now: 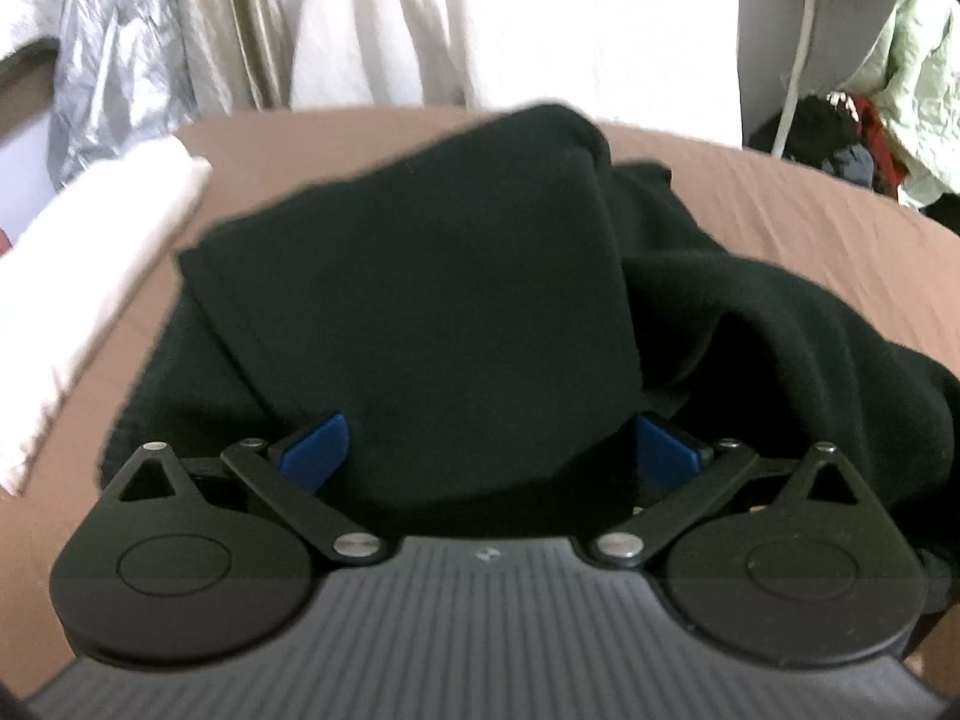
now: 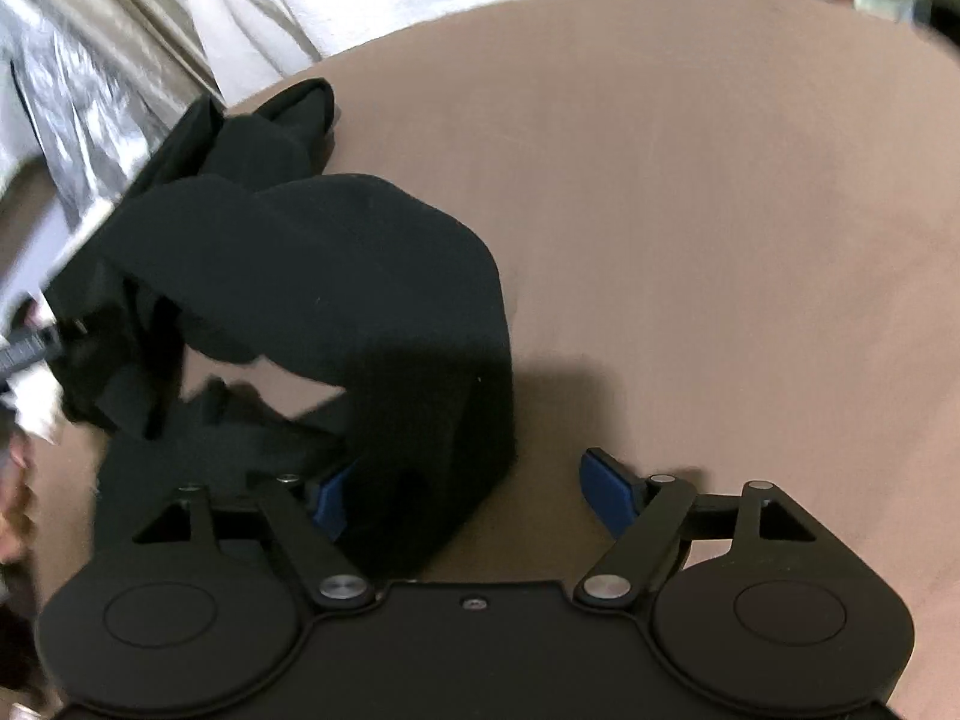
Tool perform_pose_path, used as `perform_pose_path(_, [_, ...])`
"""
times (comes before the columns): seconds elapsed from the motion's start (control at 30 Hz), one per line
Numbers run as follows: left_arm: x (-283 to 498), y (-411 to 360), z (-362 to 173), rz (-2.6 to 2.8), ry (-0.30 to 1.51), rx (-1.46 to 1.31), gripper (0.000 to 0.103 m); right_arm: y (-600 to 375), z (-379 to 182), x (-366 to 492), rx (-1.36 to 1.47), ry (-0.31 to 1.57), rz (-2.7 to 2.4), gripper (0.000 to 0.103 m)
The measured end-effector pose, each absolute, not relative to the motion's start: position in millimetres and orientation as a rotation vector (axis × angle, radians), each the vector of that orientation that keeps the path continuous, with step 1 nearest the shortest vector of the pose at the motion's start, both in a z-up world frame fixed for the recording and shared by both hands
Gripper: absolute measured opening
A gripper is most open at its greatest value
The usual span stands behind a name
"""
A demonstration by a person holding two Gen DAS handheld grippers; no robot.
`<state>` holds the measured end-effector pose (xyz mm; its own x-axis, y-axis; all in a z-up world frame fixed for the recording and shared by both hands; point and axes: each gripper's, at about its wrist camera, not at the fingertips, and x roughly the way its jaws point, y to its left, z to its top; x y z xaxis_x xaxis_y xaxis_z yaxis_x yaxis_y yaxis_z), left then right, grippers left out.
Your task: Fold clothes
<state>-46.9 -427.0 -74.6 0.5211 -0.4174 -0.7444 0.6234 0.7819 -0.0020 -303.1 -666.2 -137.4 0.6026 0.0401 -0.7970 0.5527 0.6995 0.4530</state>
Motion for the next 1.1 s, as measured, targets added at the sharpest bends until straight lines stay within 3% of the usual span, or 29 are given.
perform_pose_path(0.13, [-27.9,-456.5,-105.7,-0.583,0.875,0.439,0.103,-663.9,-147.7,-283.5,0.755,0.793,-0.289,0.082])
perform_pose_path(0.2, [-28.5,-462.1,-109.4,-0.554,0.861,0.469,0.102,-653.2,-147.9,-270.0,0.674,0.780,-0.262,0.077])
perform_pose_path(0.23, [-30.8,-463.0,-108.3,-0.541,0.846,0.475,0.095,-647.2,-147.9,-262.8,0.612,0.782,-0.270,0.067])
perform_pose_path(0.27, [-33.6,-463.6,-106.8,-0.527,0.829,0.487,0.076,-641.8,-148.0,-256.1,0.550,0.786,-0.282,0.052])
perform_pose_path(0.33, [-42.4,-460.0,-98.5,-0.509,0.766,0.529,0.058,-637.0,-147.4,-248.1,0.468,0.789,-0.313,0.030])
perform_pose_path(0.37, [-46.8,-457.2,-93.6,-0.509,0.736,0.543,0.049,-637.1,-146.0,-245.9,0.455,0.784,-0.325,0.025])
perform_pose_path(0.47, [-58.8,-447.5,-75.5,-0.501,0.662,0.573,0.043,-639.4,-130.0,-243.4,0.413,0.733,-0.378,0.016])
perform_pose_path(0.67, [-74.9,-427.9,-34.9,-0.490,0.507,0.644,0.044,-636.0,-74.3,-259.3,0.072,0.512,-0.488,0.013])
perform_pose_path(1.1, [-107.3,-402.8,3.7,-0.543,0.453,0.576,0.038,-642.2,-48.9,-286.4,0.102,0.499,-0.531,0.013])
